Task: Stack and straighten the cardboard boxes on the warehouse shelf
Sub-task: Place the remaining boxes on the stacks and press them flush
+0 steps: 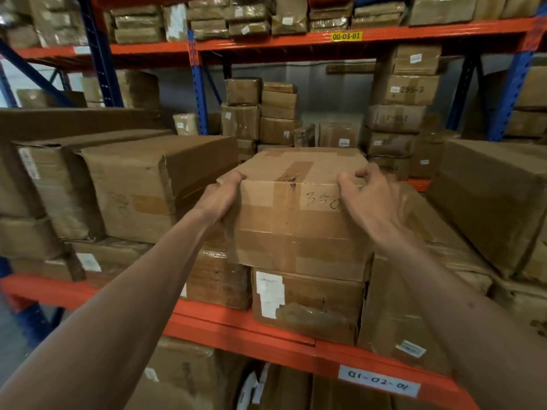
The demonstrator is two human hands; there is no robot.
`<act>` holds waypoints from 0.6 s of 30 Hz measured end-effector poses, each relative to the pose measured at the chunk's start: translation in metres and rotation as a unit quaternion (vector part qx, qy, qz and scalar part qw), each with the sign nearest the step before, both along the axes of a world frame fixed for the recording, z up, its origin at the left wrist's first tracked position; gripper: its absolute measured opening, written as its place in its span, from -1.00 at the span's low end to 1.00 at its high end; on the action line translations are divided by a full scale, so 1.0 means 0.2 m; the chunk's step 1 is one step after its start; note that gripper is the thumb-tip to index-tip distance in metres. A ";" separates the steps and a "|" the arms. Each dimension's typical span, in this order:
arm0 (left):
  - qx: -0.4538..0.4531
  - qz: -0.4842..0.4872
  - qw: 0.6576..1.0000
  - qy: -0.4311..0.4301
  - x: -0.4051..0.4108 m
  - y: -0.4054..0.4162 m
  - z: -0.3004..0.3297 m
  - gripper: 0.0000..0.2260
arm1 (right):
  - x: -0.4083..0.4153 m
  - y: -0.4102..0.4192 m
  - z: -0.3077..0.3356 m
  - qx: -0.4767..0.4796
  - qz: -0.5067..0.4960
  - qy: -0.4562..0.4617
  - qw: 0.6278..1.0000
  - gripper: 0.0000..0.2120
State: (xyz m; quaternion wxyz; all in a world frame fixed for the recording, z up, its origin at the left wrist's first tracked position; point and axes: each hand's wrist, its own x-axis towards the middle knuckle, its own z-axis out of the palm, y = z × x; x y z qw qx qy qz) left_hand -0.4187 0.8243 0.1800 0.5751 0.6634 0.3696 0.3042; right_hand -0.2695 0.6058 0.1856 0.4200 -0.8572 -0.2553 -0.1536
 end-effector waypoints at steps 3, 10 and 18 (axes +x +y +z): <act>0.003 -0.008 1.000 0.003 -0.04 -0.03 0.00 -0.10 | -0.01 0.01 0.05 -0.120 -0.019 -0.069 0.990 -0.42; 0.092 0.100 0.986 -0.092 -0.27 0.01 -0.12 -0.27 | -0.30 0.25 0.28 -0.158 0.088 -0.119 0.976 -0.33; 0.122 0.218 0.967 0.052 -0.77 0.65 -0.34 0.28 | -0.82 0.98 0.37 -0.204 0.257 -0.213 0.920 -0.27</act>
